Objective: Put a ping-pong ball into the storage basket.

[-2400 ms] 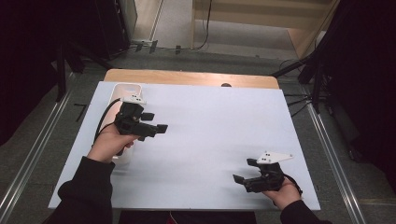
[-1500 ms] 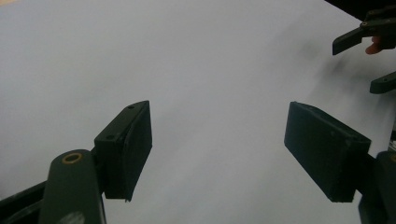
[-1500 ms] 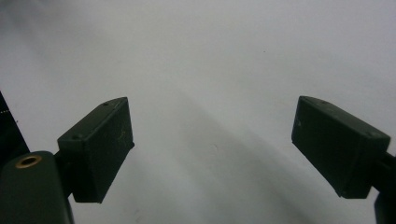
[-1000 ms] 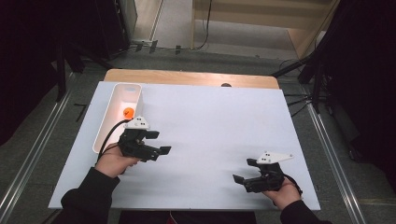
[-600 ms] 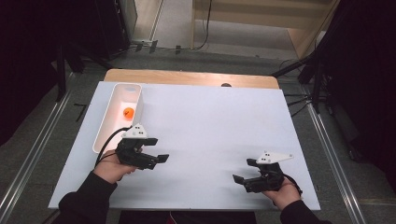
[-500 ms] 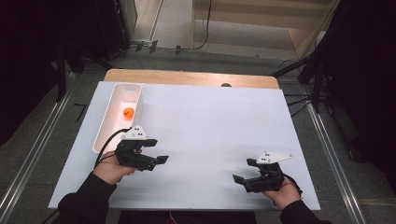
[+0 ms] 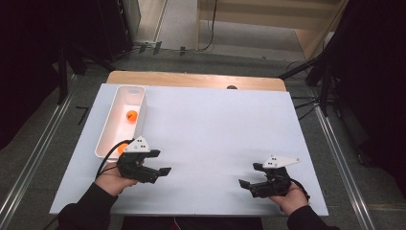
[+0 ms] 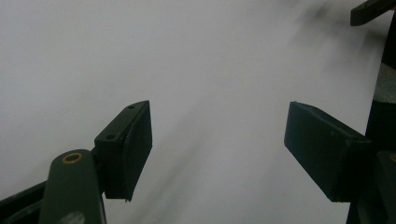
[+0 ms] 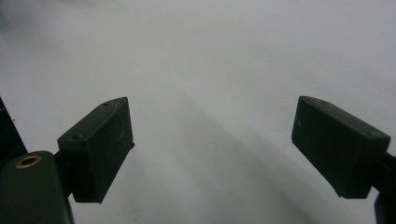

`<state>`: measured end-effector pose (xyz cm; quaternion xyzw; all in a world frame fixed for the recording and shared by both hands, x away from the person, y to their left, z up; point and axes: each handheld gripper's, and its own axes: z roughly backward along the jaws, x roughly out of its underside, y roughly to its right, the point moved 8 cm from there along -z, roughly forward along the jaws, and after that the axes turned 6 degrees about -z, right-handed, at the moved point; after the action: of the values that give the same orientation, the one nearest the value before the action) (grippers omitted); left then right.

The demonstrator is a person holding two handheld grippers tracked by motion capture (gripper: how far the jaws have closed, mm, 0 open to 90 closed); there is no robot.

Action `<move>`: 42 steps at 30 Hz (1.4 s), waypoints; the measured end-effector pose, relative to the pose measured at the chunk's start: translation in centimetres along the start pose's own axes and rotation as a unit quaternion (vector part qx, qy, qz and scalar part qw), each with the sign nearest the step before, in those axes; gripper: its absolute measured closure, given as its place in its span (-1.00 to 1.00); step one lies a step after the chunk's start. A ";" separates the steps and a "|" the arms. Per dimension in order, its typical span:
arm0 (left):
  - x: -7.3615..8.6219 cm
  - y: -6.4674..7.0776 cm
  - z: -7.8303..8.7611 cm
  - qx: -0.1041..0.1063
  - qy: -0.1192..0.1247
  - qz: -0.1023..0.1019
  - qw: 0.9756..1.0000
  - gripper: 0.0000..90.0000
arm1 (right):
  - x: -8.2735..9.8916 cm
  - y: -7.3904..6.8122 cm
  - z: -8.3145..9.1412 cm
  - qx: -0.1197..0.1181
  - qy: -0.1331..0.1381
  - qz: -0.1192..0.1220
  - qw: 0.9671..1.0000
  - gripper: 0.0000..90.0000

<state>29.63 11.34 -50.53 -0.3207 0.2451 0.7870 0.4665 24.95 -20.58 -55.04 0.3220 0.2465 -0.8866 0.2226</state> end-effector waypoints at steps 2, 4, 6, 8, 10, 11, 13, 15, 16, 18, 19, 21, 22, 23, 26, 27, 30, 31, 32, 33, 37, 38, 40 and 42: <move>0.3 0.2 -0.1 0.003 -0.003 -0.004 1.000 -0.47 | 0.0 0.0 0.0 0.000 0.000 0.000 1.000 -0.75; 0.6 0.4 -0.3 0.006 -0.002 -0.003 1.000 -0.47 | 0.0 0.0 0.0 0.000 0.000 0.000 1.000 -0.75; 0.8 0.5 -0.3 0.009 -0.003 -0.005 1.000 -0.47 | 0.0 0.0 0.0 0.000 0.000 0.000 1.000 -0.75; 1.1 0.5 -0.4 0.012 -0.007 -0.007 1.000 -0.47 | 0.0 0.0 0.0 0.000 0.000 -0.001 1.000 -0.75; 1.3 0.6 -0.5 0.013 -0.009 -0.006 1.000 -0.47 | 0.0 0.0 0.0 -0.001 0.000 -0.001 1.000 -0.75; 1.5 0.6 -0.6 0.015 -0.008 -0.005 1.000 -0.47 | 0.0 0.0 0.0 -0.001 0.000 -0.001 1.000 -0.75; 1.7 0.6 -0.6 0.016 -0.011 -0.005 1.000 -0.47 | 0.0 0.0 -0.1 -0.001 0.000 -0.001 1.000 -0.75; 1.9 0.6 -0.7 0.016 -0.012 -0.006 1.000 -0.47 | 0.0 0.0 -0.1 -0.002 -0.001 -0.001 1.000 -0.75; 2.0 0.6 -0.7 0.015 -0.014 -0.006 1.000 -0.47 | 0.0 0.0 -0.1 -0.002 -0.001 -0.001 1.000 -0.75; 2.2 0.5 -0.6 0.014 -0.016 -0.007 1.000 -0.47 | 0.0 0.0 0.0 -0.002 -0.002 -0.003 1.000 -0.75; 2.3 0.5 -0.6 0.013 -0.016 -0.006 1.000 -0.47 | 0.1 0.0 0.0 -0.002 -0.002 -0.003 1.000 -0.75; 2.6 0.4 -0.5 0.012 -0.018 -0.007 1.000 -0.47 | 0.1 0.0 0.0 -0.001 -0.002 -0.003 1.000 -0.75; 2.7 0.4 -0.4 0.011 -0.019 -0.006 1.000 -0.47 | 0.1 0.0 0.0 -0.001 -0.002 -0.002 1.000 -0.75; 2.8 0.4 -0.3 0.011 -0.020 -0.007 1.000 -0.47 | 0.1 0.0 0.0 -0.001 -0.002 -0.003 1.000 -0.75; 3.1 0.3 -0.1 0.011 -0.020 -0.002 1.000 -0.47 | 0.1 0.0 0.0 -0.001 -0.002 -0.002 1.000 -0.75; 3.2 0.3 0.0 0.010 -0.022 -0.003 1.000 -0.47 | 0.1 0.0 0.0 -0.001 -0.003 -0.002 1.000 -0.75; 3.5 0.2 0.3 0.007 -0.025 -0.003 1.000 -0.47 | 0.1 0.0 -0.1 0.000 -0.003 -0.002 1.000 -0.75; 3.5 0.2 0.3 0.005 -0.022 -0.002 1.000 -0.47 | 0.1 0.0 0.0 0.000 -0.003 -0.001 1.000 -0.75; 3.6 0.1 0.4 0.006 -0.023 -0.002 1.000 -0.47 | 0.1 0.0 -0.1 0.000 -0.003 -0.001 1.000 -0.75; 3.7 0.1 0.5 0.005 -0.024 -0.002 1.000 -0.47 | 0.1 0.0 0.0 -0.001 -0.003 0.000 1.000 -0.75; 3.8 0.1 0.6 0.005 -0.024 -0.004 1.000 -0.47 | 0.1 0.0 -0.1 0.000 -0.003 0.005 1.000 -0.75; 3.9 0.1 0.6 0.004 -0.025 -0.006 1.000 -0.47 | 0.1 0.0 -0.1 -0.001 -0.003 0.004 1.000 -0.75; 3.9 0.1 0.6 0.004 -0.026 -0.006 1.000 -0.47 | 0.1 0.0 -0.1 -0.001 -0.003 0.006 1.000 -0.75; 3.9 0.1 0.5 0.004 -0.026 -0.007 1.000 -0.47 | 0.1 0.0 -0.1 -0.001 -0.004 0.006 1.000 -0.75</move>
<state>28.02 13.92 -53.01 -0.3000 0.2337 0.7911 0.4792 24.91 -20.56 -55.20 0.3199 0.2443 -0.8864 0.2287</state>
